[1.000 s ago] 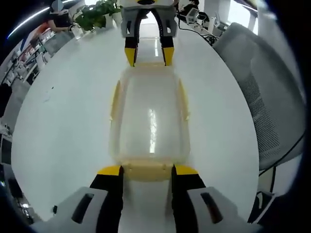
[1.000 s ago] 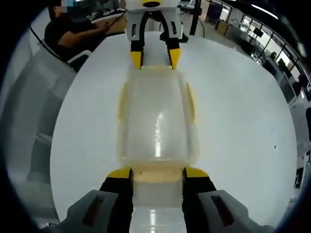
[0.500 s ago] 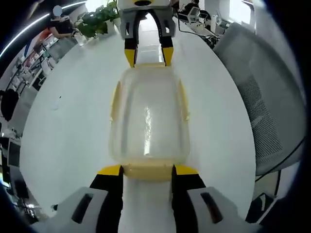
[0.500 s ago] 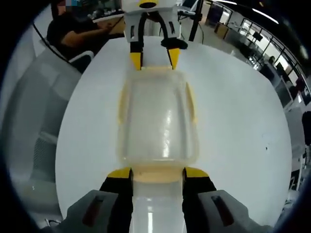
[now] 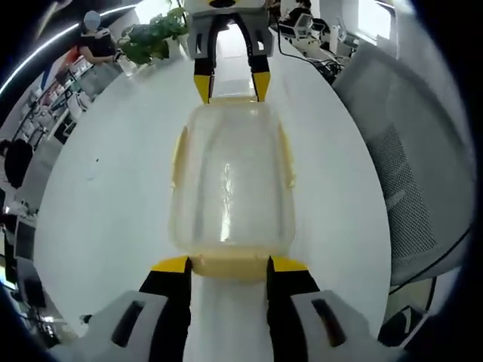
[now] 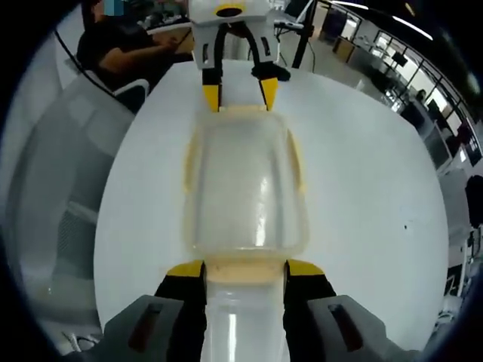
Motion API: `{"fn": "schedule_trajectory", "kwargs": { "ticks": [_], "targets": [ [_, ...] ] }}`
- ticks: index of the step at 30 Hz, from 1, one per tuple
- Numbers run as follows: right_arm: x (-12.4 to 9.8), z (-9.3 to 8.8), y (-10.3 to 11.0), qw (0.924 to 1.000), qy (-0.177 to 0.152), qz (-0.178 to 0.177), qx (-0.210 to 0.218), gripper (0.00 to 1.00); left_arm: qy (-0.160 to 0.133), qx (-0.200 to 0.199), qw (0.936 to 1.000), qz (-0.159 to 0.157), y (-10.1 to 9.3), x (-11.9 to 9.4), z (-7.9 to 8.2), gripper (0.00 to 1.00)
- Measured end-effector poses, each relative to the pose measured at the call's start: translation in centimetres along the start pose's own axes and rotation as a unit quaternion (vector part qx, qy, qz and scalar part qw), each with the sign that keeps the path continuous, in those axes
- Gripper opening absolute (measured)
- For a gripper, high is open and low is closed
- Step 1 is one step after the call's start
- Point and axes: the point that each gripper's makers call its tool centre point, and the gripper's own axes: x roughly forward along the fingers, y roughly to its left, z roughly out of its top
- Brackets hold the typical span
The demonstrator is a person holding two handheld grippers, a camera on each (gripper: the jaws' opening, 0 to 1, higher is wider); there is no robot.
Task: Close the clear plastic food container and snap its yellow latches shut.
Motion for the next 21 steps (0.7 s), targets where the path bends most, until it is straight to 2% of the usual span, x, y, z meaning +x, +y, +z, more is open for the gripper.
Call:
{"fn": "schedule_trajectory", "kwargs": {
  "ticks": [21],
  "targets": [
    [-3.1, -1.9, 0.1, 1.0000, 0.004, -0.008, 0.001, 0.38, -0.004, 0.014, 0.9999, 0.008, 0.3, -0.5, 3.5, 0.38]
  ]
}}
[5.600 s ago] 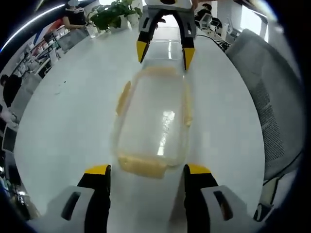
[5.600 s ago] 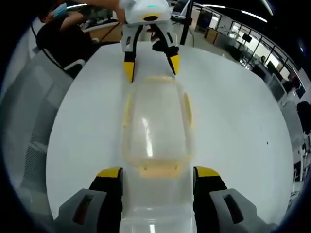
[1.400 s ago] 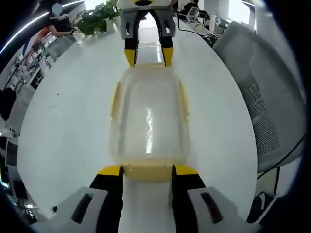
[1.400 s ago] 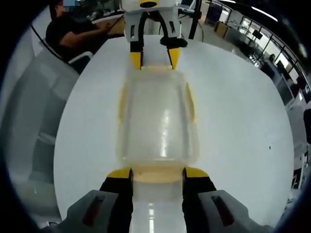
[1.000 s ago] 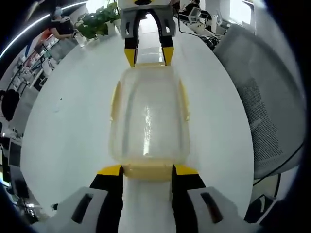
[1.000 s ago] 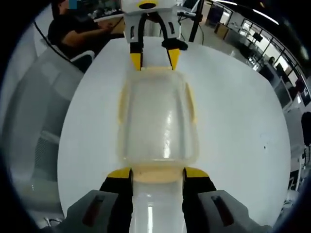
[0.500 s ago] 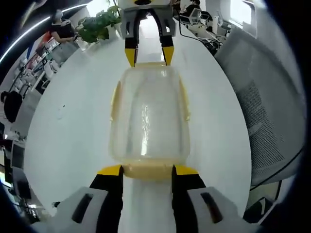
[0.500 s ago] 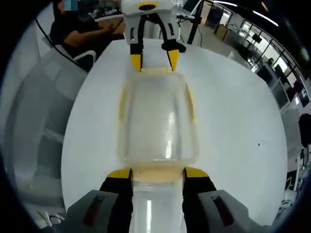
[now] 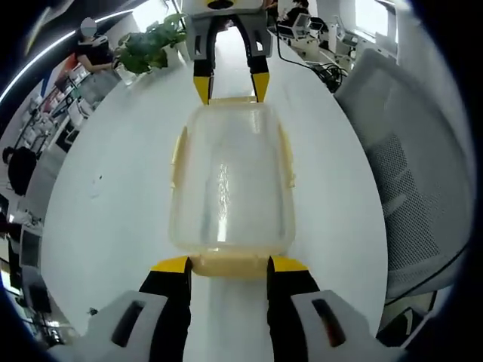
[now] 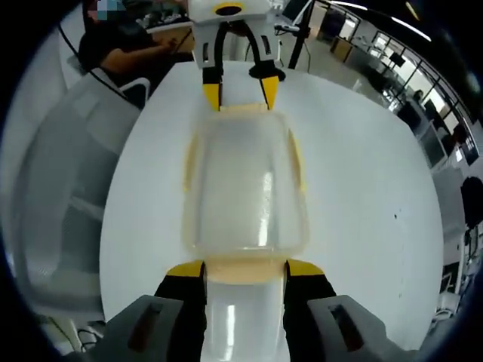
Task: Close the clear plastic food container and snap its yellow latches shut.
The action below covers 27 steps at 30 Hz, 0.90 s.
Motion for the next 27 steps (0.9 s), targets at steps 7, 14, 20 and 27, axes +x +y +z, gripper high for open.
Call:
{"fn": "schedule_trajectory", "kwargs": {
  "ticks": [7, 14, 20, 27],
  "targets": [
    [-0.8, -1.1, 0.0, 1.0000, 0.003, -0.001, 0.002, 0.38, -0.004, 0.000, 1.0000, -0.002, 0.0, 0.3, 1.4, 0.38],
    [-1.3, -2.4, 0.2, 1.0000, 0.007, 0.001, 0.007, 0.38, -0.006, 0.007, 0.9999, -0.006, 0.0, 0.6, 2.8, 0.38],
    [-1.8, -3.3, 0.1, 0.9999, 0.008, -0.002, 0.008, 0.38, -0.007, 0.011, 0.9999, -0.005, 0.2, 1.1, 3.8, 0.38],
    [-2.5, -4.4, 0.0, 0.9999, 0.009, -0.006, 0.009, 0.38, -0.009, 0.015, 0.9998, -0.004, 0.4, 1.7, 5.1, 0.38]
  ]
}}
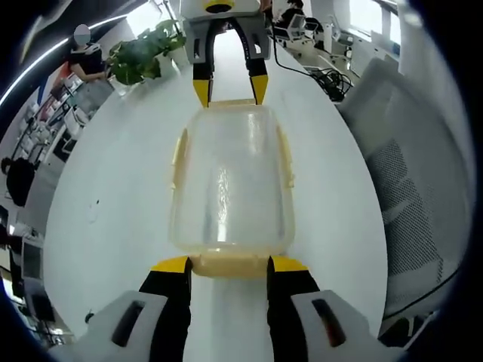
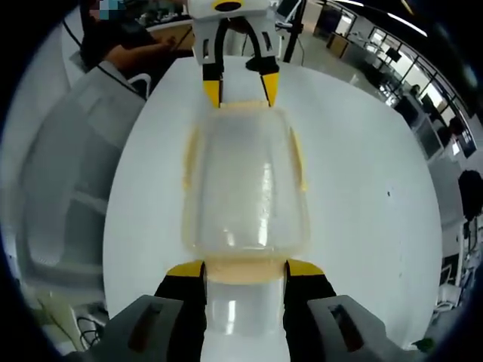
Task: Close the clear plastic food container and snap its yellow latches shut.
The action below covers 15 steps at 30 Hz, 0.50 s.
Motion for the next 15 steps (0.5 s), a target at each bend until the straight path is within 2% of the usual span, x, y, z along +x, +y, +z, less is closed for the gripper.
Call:
{"fn": "schedule_trajectory", "kwargs": {
  "ticks": [15],
  "targets": [
    [-1.0, -2.6, 0.2, 1.0000, 0.000, 0.000, 0.007, 0.38, -0.001, 0.006, 1.0000, -0.002, -0.1, 1.1, 2.5, 0.38]
  ]
}}
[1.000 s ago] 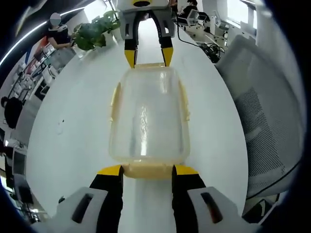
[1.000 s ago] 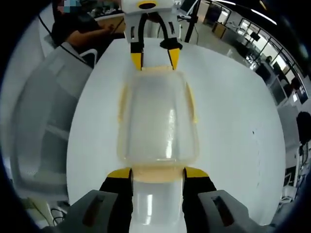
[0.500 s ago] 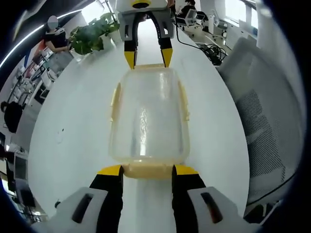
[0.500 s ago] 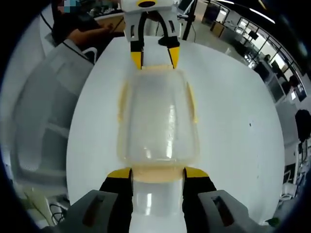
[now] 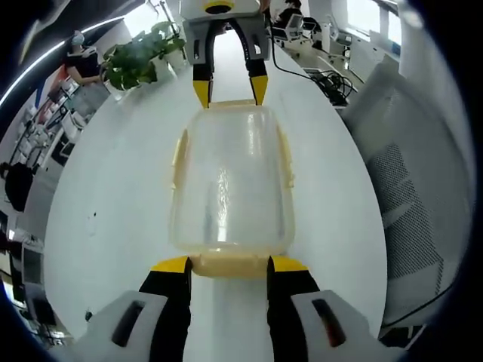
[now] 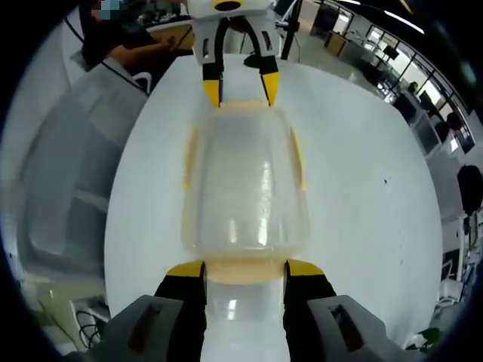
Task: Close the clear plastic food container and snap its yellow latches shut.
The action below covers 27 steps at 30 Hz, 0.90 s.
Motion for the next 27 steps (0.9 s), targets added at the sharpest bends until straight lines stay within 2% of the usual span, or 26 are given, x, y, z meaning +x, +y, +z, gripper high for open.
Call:
{"fn": "schedule_trajectory", "kwargs": {
  "ticks": [27],
  "targets": [
    [-1.5, -3.6, -0.2, 1.0000, 0.003, -0.004, -0.003, 0.38, -0.001, 0.004, 1.0000, 0.006, 0.1, 1.8, 3.5, 0.38]
  ]
}}
